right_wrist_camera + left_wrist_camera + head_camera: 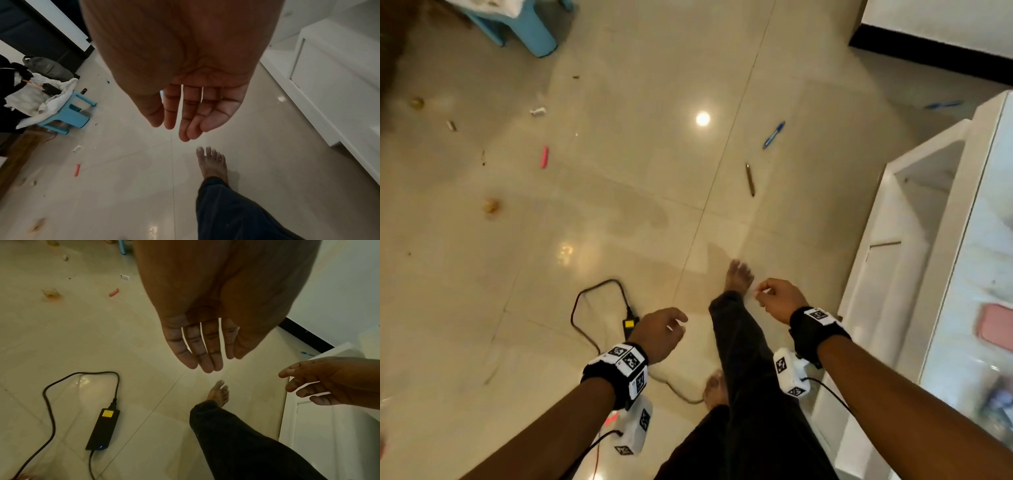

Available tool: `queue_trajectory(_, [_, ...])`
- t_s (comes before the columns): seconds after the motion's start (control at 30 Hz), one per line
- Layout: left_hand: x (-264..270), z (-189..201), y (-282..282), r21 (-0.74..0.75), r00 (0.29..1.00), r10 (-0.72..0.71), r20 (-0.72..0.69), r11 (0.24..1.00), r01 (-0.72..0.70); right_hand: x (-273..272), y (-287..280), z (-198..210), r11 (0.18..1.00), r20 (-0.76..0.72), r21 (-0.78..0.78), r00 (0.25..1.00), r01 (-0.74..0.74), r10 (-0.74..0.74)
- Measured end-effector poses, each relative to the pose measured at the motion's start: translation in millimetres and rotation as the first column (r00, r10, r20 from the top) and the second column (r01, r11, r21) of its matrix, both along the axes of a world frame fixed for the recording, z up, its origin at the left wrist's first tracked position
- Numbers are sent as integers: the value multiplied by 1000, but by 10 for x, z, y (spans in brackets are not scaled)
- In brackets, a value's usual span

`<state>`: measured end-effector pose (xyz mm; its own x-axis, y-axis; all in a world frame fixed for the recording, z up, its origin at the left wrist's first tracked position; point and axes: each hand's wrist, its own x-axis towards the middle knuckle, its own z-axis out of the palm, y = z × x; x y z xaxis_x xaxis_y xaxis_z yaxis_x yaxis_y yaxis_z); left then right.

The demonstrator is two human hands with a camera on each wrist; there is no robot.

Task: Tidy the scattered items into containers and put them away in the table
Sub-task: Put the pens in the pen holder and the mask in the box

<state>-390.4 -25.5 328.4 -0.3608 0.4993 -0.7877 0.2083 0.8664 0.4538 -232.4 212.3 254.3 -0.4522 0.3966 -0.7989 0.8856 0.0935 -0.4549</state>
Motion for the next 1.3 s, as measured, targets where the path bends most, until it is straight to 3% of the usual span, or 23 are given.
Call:
queue_trajectory(0.2, [-592, -318, 1005, -6, 997, 32, 69, 999, -31, -575, 802, -258, 999, 92, -13, 995, 31, -30])
queue_trajectory(0.43, [-1244, -682, 2504, 87, 992, -52, 115, 995, 42, -1244, 1675, -499, 997, 150, -5, 986, 80, -79])
queue_trajectory(0.6, [-1796, -962, 3349, 102, 967, -207, 150, 976, 193, -1773, 2105, -758, 984, 155, -23, 973, 178, -172])
queue_trajectory(0.73, [-2280, -1591, 4072, 114, 919, -389, 71, 918, 380, -2239, 2513, -1390, 969, 171, 20, 955, 245, -245])
queue_trajectory(0.87, [-2625, -2326, 4665, 97, 910, -416, 4, 905, 413, -2561, 2807, -2153, 967, 186, 77, 950, 242, -252])
queue_trajectory(0.97, [-2800, -3078, 5107, 70, 877, -479, -33, 874, 481, -2675, 2922, -2815, 985, 175, 113, 973, 131, -149])
queue_trajectory(1.07, [-2928, -3669, 5422, 68, 899, -426, -98, 899, 434, -2732, 2861, -3239, 990, 159, 128, 987, -59, 38])
queue_trajectory(1.17, [-2915, -4174, 5767, 61, 909, -395, -130, 912, 405, -2723, 2865, -3475, 991, 117, 124, 992, -53, 39])
queue_trajectory(1.3, [-2701, -4522, 6133, 14, 832, -484, -271, 862, 507, -2554, 2883, -3613, 992, 13, 114, 999, -48, 47])
